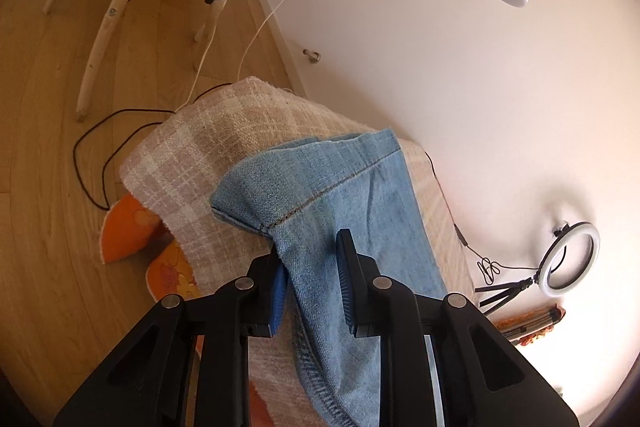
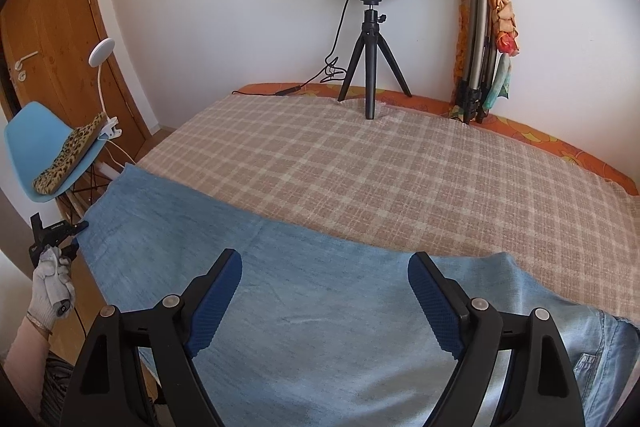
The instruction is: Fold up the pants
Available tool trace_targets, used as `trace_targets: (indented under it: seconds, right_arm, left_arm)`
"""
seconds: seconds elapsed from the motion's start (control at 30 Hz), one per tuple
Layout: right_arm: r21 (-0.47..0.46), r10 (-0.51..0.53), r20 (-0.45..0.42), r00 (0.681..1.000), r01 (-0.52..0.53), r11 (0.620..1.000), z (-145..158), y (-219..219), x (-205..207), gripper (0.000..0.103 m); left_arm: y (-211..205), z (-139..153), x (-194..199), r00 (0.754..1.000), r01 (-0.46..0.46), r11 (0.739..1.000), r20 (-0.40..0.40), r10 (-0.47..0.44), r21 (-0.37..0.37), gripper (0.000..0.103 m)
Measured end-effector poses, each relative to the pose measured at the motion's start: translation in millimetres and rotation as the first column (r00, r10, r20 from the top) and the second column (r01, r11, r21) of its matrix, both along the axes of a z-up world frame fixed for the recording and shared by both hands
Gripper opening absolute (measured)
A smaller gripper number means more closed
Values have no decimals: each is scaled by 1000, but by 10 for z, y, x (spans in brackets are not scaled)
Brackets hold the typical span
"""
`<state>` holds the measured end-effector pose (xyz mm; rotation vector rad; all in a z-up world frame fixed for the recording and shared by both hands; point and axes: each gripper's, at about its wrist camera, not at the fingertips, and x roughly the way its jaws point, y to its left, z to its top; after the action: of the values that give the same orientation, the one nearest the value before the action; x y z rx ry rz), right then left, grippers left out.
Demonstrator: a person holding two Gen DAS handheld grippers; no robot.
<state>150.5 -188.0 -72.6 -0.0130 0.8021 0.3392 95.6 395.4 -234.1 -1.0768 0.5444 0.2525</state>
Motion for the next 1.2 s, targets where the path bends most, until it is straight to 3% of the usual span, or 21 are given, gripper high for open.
trace_targets:
  seconds: [0.07,0.1,0.23,0.4,0.5,0.6,0.67,0.8,0.87,0.93,1.03,1.2]
  right_arm:
    - [-4,5,-1,1000,-5,1000,-8,6,-9,87]
    - [-5,5,-3,1000,-5,1000,-16,6,-10,87]
    - [-1,-1,-17,1000,1,1000,-46,-18,5,87]
    - [16,-4,-34,999,5,1000,-72,-36,26,87]
    - [29,-7,-47,999,8,1000,-98,-41,54,87]
    - [63,-7,-76,997,12,998,-152,-68,98,87]
    - [92,-3,-97,995,12,996,-194,-89,129,87]
    - [158,35,-138,990,-13,987,-283,-78,179,87]
    - [200,60,-164,985,-26,979,-337,-44,210,87]
    - [236,76,-192,978,-29,971,-376,11,250,87]
    - [287,115,-226,967,-47,957,-399,142,312,87]
    - [367,185,-251,950,-84,926,-388,510,528,87]
  left_arm:
    - [-20,24,12,1000,9,999,-26,-8,38,19]
    - [-40,63,19,999,11,998,-34,-9,67,11]
    - [-165,310,1,998,51,983,26,-56,174,7]
    - [-579,715,142,978,164,923,65,-199,349,5]
    - [-977,900,265,947,257,858,63,-316,444,4]
    - [-1432,973,366,894,366,782,41,-446,505,4]
    - [-1780,965,385,849,438,709,4,-528,553,4]
    - [-2437,877,388,735,575,562,-73,-674,595,4]
    - [-2680,817,378,676,631,505,-99,-730,590,4]
    - [-2860,757,369,640,668,470,-123,-759,577,4]
    - [-2950,707,379,618,692,465,-120,-777,553,4]
    - [-2894,831,354,630,673,501,-68,-773,545,4]
